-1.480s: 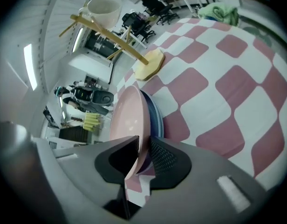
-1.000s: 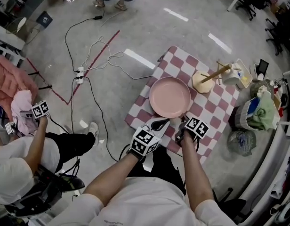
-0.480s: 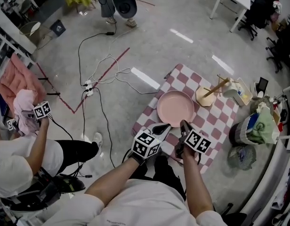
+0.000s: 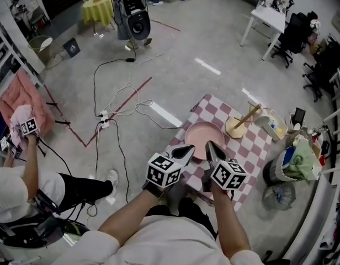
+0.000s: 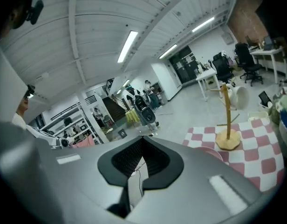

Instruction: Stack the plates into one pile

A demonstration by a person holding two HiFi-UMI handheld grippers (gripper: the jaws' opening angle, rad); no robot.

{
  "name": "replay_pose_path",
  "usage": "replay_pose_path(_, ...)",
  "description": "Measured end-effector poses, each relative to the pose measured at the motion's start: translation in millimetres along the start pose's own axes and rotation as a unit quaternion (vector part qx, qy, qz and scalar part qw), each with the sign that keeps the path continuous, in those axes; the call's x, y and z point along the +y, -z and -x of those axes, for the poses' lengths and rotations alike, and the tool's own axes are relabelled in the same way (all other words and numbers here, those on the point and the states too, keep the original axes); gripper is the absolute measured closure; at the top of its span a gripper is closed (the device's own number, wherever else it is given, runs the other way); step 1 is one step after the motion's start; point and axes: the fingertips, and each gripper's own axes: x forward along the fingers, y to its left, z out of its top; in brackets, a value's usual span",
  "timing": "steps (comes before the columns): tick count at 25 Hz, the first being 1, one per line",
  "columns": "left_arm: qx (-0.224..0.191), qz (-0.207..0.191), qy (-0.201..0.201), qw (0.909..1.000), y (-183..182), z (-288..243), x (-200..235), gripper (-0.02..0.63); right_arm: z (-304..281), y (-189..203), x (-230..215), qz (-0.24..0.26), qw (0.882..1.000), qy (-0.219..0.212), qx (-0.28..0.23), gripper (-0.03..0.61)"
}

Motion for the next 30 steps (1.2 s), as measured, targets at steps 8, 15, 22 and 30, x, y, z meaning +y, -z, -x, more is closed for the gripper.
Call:
replay_pose_path(8, -0.056, -0.027, -0.001, 0.9981, -78, 47, -9, 0.607, 19, -59, 69, 0.065, 0.996, -0.034, -0.059, 0.569)
replay_pose_path(15, -0.104, -0.066, 0.009, 0.9923, -128, 74, -24, 0.607, 34, -101, 112, 0.117, 0.986, -0.048, -0.108, 0.569)
replay_pose_path(22, -0.133, -0.104, 0.001, 0.9857, -156, 89, -26, 0.607, 37, -126, 137, 0.173, 0.974, -0.041, -0.142, 0.569)
replay_pose_path(30, -0.148, -0.112, -0.005, 0.9825, -166, 100, -19, 0.607, 32, -124, 149, 0.197, 0.969, -0.037, -0.145, 0.569)
